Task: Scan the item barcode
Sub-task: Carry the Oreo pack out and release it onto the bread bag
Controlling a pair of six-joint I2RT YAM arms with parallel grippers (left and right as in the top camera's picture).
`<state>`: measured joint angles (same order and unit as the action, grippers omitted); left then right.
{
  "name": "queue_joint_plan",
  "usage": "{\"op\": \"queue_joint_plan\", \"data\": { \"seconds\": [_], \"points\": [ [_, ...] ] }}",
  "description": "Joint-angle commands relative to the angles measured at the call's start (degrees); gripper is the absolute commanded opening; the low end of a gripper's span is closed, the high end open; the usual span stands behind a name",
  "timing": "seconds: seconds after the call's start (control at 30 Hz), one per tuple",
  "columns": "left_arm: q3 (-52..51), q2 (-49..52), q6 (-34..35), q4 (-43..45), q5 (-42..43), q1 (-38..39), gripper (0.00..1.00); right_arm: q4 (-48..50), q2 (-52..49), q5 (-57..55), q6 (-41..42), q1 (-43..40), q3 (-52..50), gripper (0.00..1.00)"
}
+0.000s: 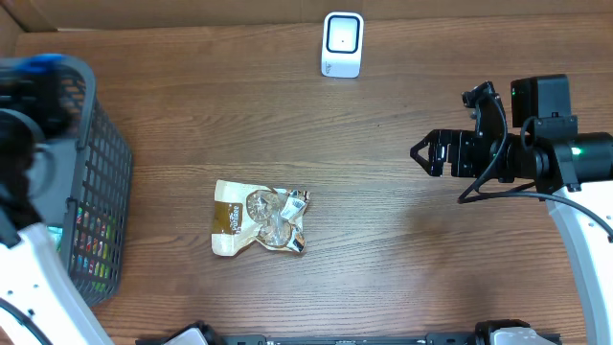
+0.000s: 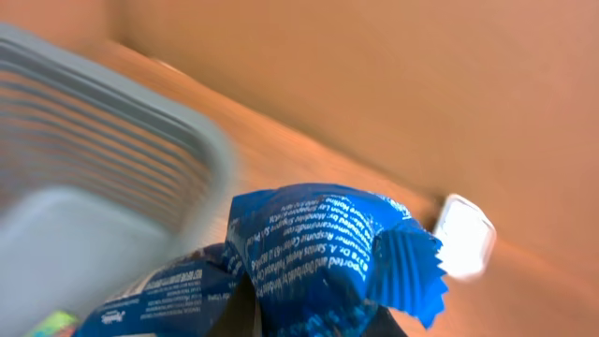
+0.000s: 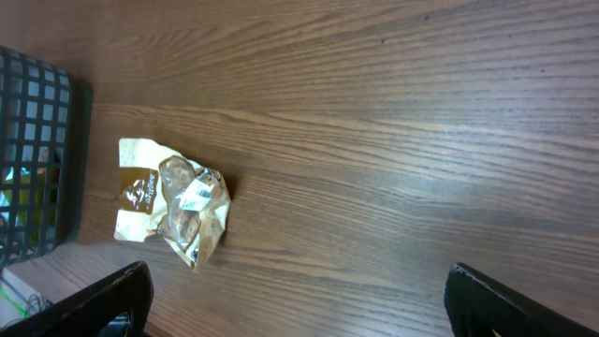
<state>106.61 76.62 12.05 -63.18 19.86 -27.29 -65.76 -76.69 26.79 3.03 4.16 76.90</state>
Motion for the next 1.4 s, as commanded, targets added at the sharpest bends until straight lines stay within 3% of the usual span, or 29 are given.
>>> {"op": "queue_joint_plan", "data": {
  "seconds": [0.0,0.23,0.53,0.93,1.2,1.37],
  "points": [
    [1.1,0.0,-0.3,-4.3,-0.6,9.8,0.04,0.7,0.2,0.3,0.2,0.3,0.3,1.00],
    [-1.4,6.6,-0.3,-13.9,-11.0,30.6,0.04,1.0,0.2,0.3,0.2,0.3,0.3,1.00],
    [-10.1,21.2,-1.8,-11.2,-27.1,47.9,0.04,1.0,0.2,0.3,0.2,0.3,0.3,1.00],
    [-11.8,42.5,-1.7,-10.4,-30.7,55.2,0.05,0.9,0.2,0.3,0.1,0.3,0.3,1.00],
    [-9.6,44.3,-1.7,-11.8,-30.8,55.1,0.32,1.0,0.2,0.3,0.2,0.3,0.3,1.00],
    [1.5,44.3,-1.7,-17.2,-29.4,53.8,0.34,0.9,0.2,0.3,0.2,0.3,0.3,1.00]
  ]
}}
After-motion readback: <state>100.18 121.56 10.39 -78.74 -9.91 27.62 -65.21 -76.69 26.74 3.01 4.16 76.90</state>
